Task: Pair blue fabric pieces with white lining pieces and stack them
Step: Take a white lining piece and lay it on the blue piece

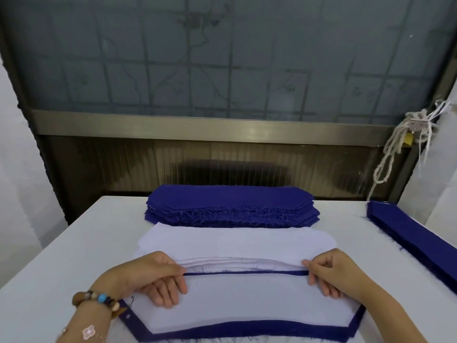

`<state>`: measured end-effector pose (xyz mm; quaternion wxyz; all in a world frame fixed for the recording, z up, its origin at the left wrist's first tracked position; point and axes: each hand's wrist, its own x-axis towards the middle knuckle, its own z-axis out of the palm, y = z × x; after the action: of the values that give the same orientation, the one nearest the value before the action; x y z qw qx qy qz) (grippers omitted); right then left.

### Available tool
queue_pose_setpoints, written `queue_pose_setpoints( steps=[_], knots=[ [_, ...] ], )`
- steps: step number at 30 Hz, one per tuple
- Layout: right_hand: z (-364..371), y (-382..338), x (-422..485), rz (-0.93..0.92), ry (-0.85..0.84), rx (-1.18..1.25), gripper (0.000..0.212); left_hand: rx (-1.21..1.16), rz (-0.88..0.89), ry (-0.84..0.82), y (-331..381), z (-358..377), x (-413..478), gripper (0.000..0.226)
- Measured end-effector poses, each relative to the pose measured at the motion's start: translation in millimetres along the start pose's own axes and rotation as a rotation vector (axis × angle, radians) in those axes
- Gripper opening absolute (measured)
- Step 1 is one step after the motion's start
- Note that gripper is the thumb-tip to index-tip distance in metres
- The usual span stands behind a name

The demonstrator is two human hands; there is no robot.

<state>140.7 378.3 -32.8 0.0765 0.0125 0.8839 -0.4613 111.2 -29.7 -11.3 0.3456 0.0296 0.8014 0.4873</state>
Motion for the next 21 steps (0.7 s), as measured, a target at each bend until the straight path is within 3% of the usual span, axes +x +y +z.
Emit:
queue_pose_setpoints(
  steps=[7, 11, 13, 16, 18, 21],
  knots=[
    [-2, -9, -5, 0.035, -0.041, -0.046, 0.049, 0.041, -0.017, -0.058, 9, 3, -4, 0.039],
    [-3, -29, -1, -0.048, -0.018, 0.019, 0.048, 0.037, 0.062, -0.136, 27, -4, -10, 0.032],
    [2, -43, 8, -0.146, 0.106, 0.069, 0.045, -0.076, 0.206, 0.085, 42, -5, -2, 0.027],
    [18, -68, 34, -0.38, 0.34, 0.017, 0.035, -0.165, 0.548, 0.57, 63, -3, 25, 0.029],
    [33, -84, 55, -0.471, 0.406, -0.108, 0.026, -0.004, 0.646, 0.824, 72, 0, 47, 0.025],
    [61, -96, 91, -0.504, 0.387, -0.404, 0.033, 0.424, 0.541, 1.001, 71, 9, 84, 0.021]
  ],
)
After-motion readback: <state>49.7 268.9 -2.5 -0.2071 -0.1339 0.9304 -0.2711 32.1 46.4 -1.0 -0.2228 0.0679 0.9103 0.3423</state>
